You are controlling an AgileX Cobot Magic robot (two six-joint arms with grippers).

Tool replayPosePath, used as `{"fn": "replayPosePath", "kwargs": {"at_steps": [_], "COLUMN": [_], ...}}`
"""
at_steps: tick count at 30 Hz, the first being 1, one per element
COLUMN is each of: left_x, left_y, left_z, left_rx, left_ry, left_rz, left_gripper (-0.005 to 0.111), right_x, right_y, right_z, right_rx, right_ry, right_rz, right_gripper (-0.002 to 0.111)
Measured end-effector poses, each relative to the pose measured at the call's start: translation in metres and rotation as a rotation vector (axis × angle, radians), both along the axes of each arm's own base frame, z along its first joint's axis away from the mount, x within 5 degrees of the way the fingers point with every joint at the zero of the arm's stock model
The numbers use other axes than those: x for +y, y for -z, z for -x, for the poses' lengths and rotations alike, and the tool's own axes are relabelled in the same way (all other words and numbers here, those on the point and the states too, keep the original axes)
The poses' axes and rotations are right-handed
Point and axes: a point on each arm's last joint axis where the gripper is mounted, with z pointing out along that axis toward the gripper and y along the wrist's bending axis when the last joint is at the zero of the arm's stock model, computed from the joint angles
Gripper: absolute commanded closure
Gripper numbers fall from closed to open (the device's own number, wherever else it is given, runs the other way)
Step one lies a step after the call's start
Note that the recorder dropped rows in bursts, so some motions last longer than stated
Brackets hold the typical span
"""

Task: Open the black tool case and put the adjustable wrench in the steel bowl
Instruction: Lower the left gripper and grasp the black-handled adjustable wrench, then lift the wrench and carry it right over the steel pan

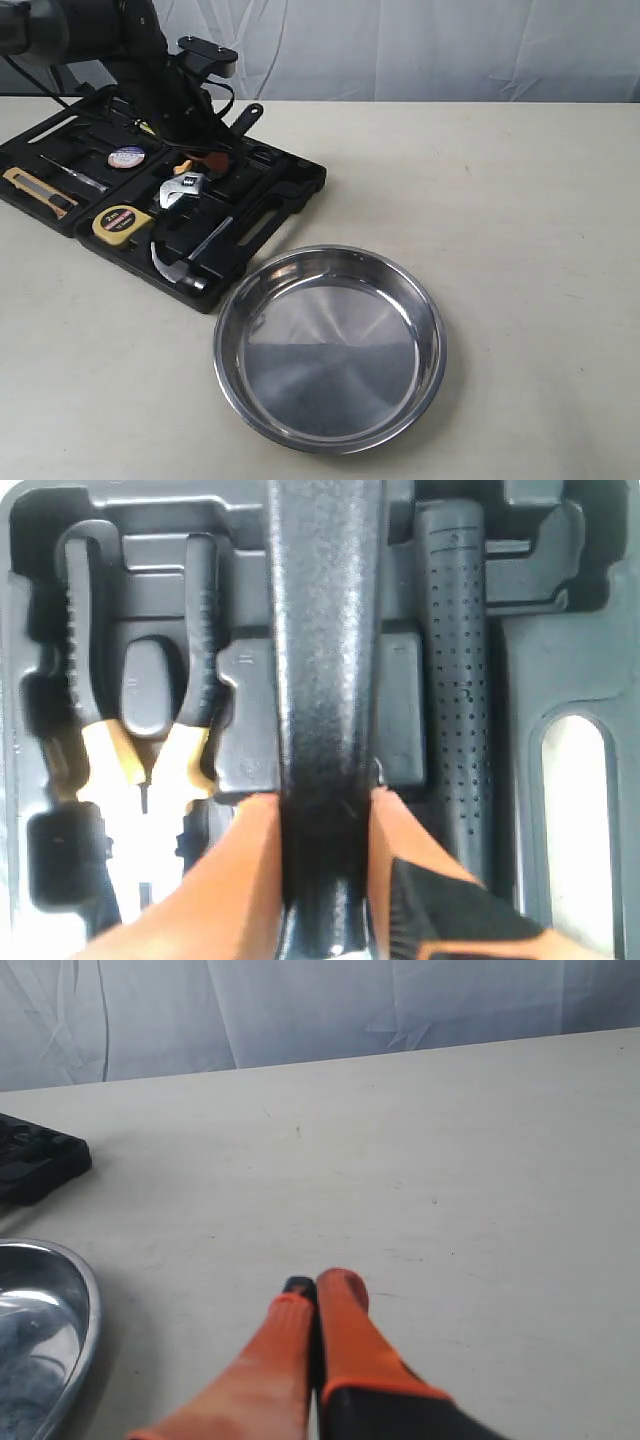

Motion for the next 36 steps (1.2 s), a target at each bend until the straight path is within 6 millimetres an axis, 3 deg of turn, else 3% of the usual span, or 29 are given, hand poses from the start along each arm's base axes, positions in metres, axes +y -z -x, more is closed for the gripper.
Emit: {"fn": "replayPosePath", "kwargs": {"at_steps": [9, 17, 21, 31, 36], "left_x": [-0.009, -0.087, -0.111, -0.116, -0.128], "left_y": [-0.011, -0.030, -0.038, -0.033, -0.031], "left_z": [0.012, 0.044, 0.060, 0.106, 0.129], "left_rx": [0.069, 0.084, 0.079, 0.170, 0.177], "left_ry": [0.031, 0.233, 0.289, 0.320, 0.355], "left_rz": [0.031, 0.035, 0.047, 0.063, 0.071], "left_gripper": [0.107, 0.107, 0.107, 0.107, 0.107], "right_x": [0.000, 0.000, 0.000, 0.000, 0.000], "right_y": [0.000, 0.000, 0.000, 0.000, 0.000], "right_z": [0.000, 0.000, 0.000, 0.000, 0.000], "right_rx": [0.000, 0.000, 0.000, 0.000, 0.000], "right_ry": [0.000, 0.000, 0.000, 0.000, 0.000], "right_rz": [0.000, 0.000, 0.000, 0.000, 0.000], "right_gripper": [0.108, 0.108, 0.108, 0.108, 0.108]}}
